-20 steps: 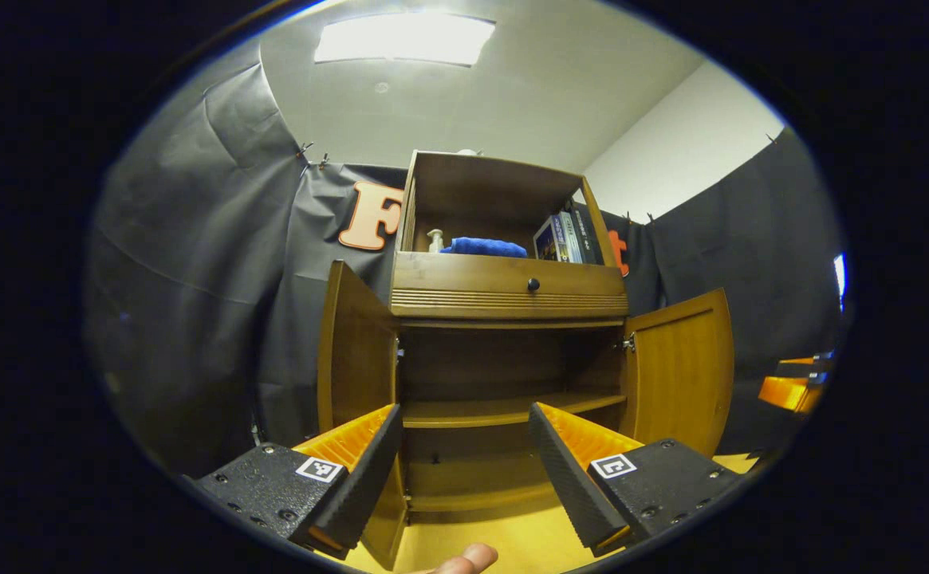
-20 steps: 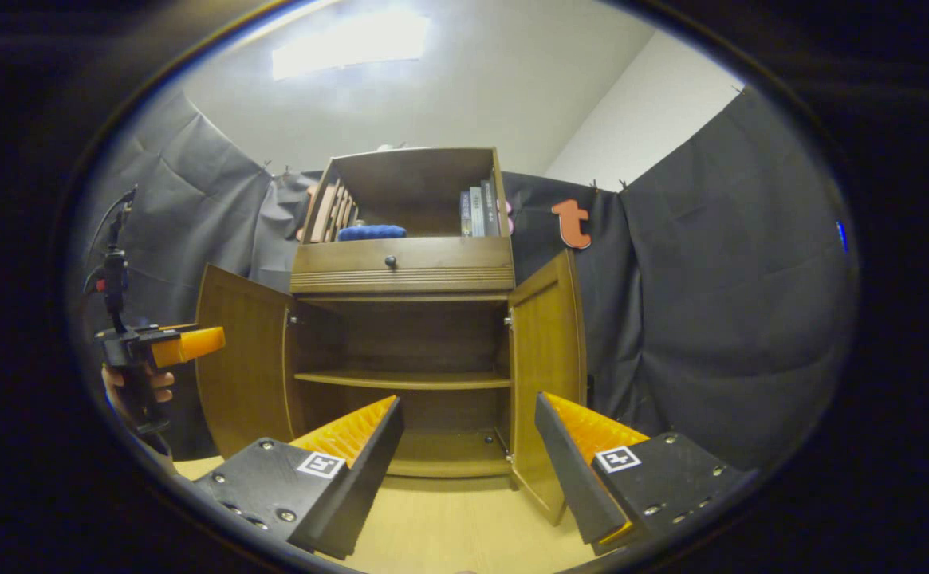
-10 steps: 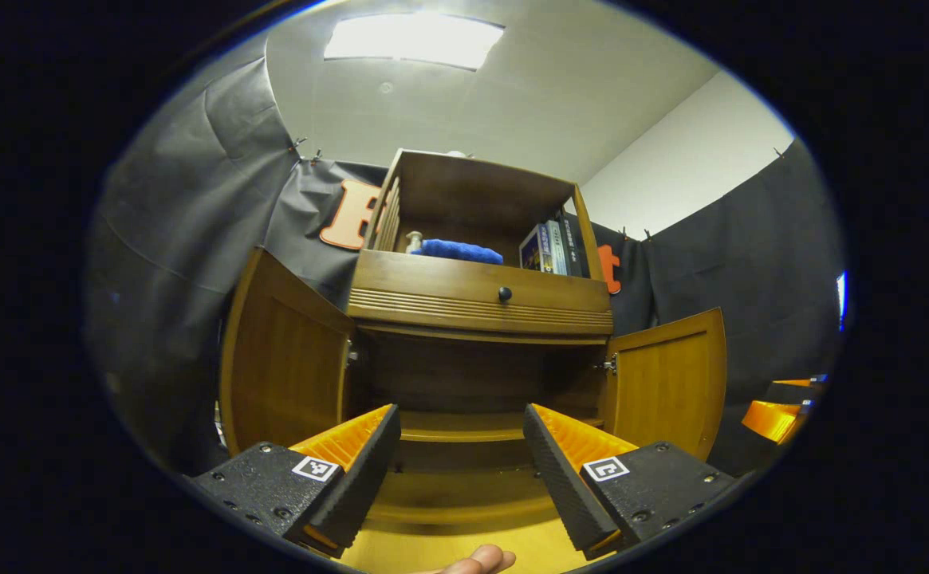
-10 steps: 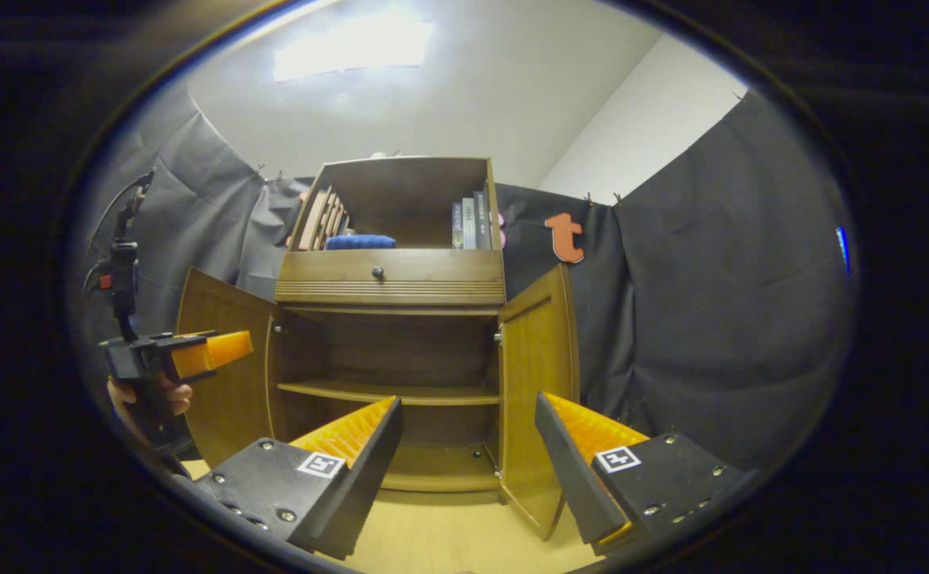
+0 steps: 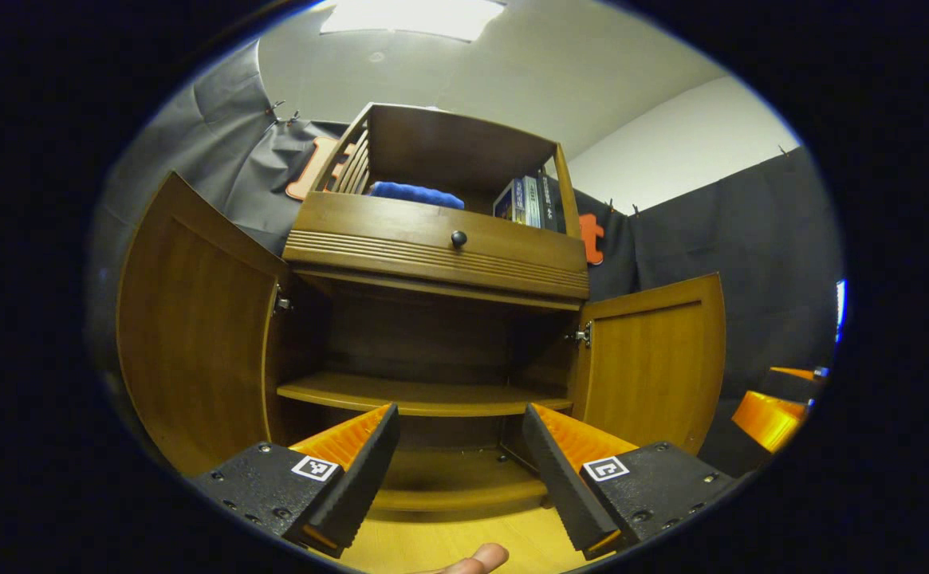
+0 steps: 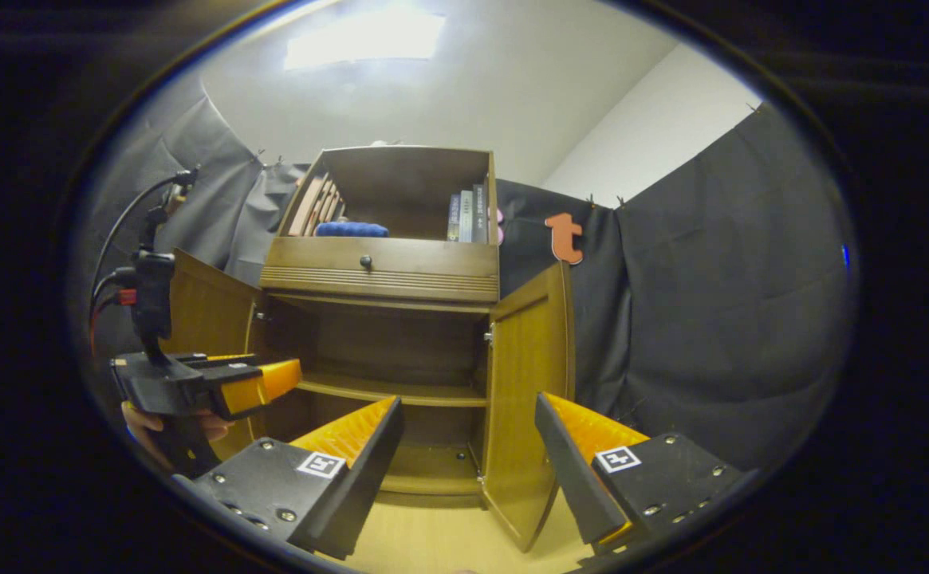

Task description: Open the right door of the double-door shoe cabinet with the right hand, and open the left door with the left hand.

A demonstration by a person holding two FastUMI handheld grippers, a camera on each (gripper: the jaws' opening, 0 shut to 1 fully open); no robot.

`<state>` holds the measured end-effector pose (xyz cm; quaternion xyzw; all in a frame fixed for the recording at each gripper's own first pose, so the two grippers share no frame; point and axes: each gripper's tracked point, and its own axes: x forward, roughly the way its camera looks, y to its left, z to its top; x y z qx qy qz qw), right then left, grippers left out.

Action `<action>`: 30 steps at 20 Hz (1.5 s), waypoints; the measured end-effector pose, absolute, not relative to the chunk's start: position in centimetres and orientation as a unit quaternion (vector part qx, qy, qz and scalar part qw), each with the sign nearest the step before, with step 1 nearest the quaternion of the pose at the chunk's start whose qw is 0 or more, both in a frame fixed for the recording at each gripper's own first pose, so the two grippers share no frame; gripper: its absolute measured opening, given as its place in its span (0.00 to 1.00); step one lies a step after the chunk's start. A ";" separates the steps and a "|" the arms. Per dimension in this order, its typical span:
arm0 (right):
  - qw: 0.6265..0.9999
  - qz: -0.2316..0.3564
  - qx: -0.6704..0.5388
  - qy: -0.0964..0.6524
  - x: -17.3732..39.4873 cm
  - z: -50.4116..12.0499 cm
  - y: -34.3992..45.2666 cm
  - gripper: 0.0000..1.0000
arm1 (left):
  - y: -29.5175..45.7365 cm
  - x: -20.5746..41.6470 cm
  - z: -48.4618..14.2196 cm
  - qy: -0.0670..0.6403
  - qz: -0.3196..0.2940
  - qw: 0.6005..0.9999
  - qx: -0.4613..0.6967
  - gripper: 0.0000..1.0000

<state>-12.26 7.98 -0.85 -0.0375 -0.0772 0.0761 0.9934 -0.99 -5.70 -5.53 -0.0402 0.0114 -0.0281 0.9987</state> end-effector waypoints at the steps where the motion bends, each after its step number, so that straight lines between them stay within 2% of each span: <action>1: 0.994 0.069 -0.037 -0.077 -11.8 -0.9 7.5 0.98 | -6.0 -0.5 -5.9 0.018 -0.028 0.999 -0.035 0.92; 2: 0.994 0.066 -0.036 -0.076 -11.4 -1.0 7.3 0.94 | -6.3 0.1 -6.5 0.029 -0.028 0.999 -0.030 0.96; 3: 0.995 0.063 -0.033 -0.073 -11.0 -1.3 7.1 0.98 | -6.3 0.6 -7.2 0.043 -0.024 0.998 -0.029 0.96; 4: 0.995 0.062 -0.030 -0.067 -10.5 -1.7 6.9 0.94 | -6.4 0.9 -8.0 0.054 -0.025 0.998 -0.029 0.96; 6: 0.996 0.065 -0.021 -0.054 -9.7 -2.8 6.8 0.94 | -7.0 1.7 -8.7 0.069 -0.034 0.997 -0.022 0.96; 8: 0.996 0.075 -0.015 -0.040 -9.3 -4.0 7.2 0.94 | -6.9 2.2 -9.0 0.068 -0.038 0.997 -0.014 0.96; 9: 0.996 0.080 -0.013 -0.035 -9.1 -4.7 7.4 0.98 | -6.7 2.5 -9.2 0.066 -0.035 0.997 -0.012 0.96; 12: 0.997 0.079 -0.003 -0.021 -8.4 -6.1 7.8 0.98 | -5.9 2.3 -10.4 0.063 -0.035 0.997 -0.014 0.96; 13: 0.997 0.080 -0.004 -0.016 -8.3 -6.9 8.1 0.98 | -5.9 2.4 -10.7 0.065 -0.037 0.997 -0.017 0.92; 14: 0.997 0.079 -0.005 -0.010 -8.2 -7.4 8.3 0.98 | -5.8 2.4 -11.0 0.070 -0.038 0.997 -0.011 0.96; 15: 0.997 0.077 -0.003 -0.005 -7.4 -7.7 7.0 0.98 | -5.4 2.3 -11.0 0.068 -0.034 0.997 -0.004 0.92; 17: 0.997 0.082 0.009 -0.003 -7.4 -8.2 7.6 0.98 | -4.1 2.2 -10.6 0.060 -0.019 0.998 0.009 0.92; 18: 0.996 0.087 0.014 -0.001 -7.5 -8.3 7.9 0.94 | -3.8 2.3 -10.5 0.058 -0.014 0.998 0.013 0.92; 19: 0.996 0.089 0.016 0.001 -7.4 -8.7 8.0 0.94 | -3.5 2.2 -10.6 0.059 -0.010 0.998 0.012 0.96; 20: 0.996 0.089 0.015 0.003 -7.4 -8.8 8.1 0.98 | -3.3 2.2 -10.7 0.060 -0.010 0.998 0.011 0.92; 23: 0.996 0.087 0.007 0.007 -7.1 -9.0 8.0 0.98 | -3.2 2.4 -10.5 0.067 -0.003 0.998 0.016 0.92; 24: 0.996 0.087 0.006 0.007 -7.1 -8.9 8.1 0.99 | -3.0 2.3 -10.5 0.067 -0.001 0.998 0.017 0.96; 26: 0.996 0.089 0.005 0.007 -7.3 -8.8 8.0 0.99 | -3.0 2.3 -10.5 0.069 0.000 0.997 0.018 0.96; 27: 0.996 0.088 0.005 0.006 -7.3 -8.8 7.9 0.98 | -3.0 2.3 -10.5 0.070 0.001 0.997 0.019 0.93; 28: 0.996 0.089 0.004 0.005 -7.4 -8.6 8.0 0.98 | -3.0 2.2 -10.4 0.070 0.001 0.997 0.020 0.96; 30: 0.996 0.090 0.002 0.001 -7.6 -8.2 8.0 0.98 | -2.9 2.1 -10.3 0.069 0.000 0.997 0.021 0.96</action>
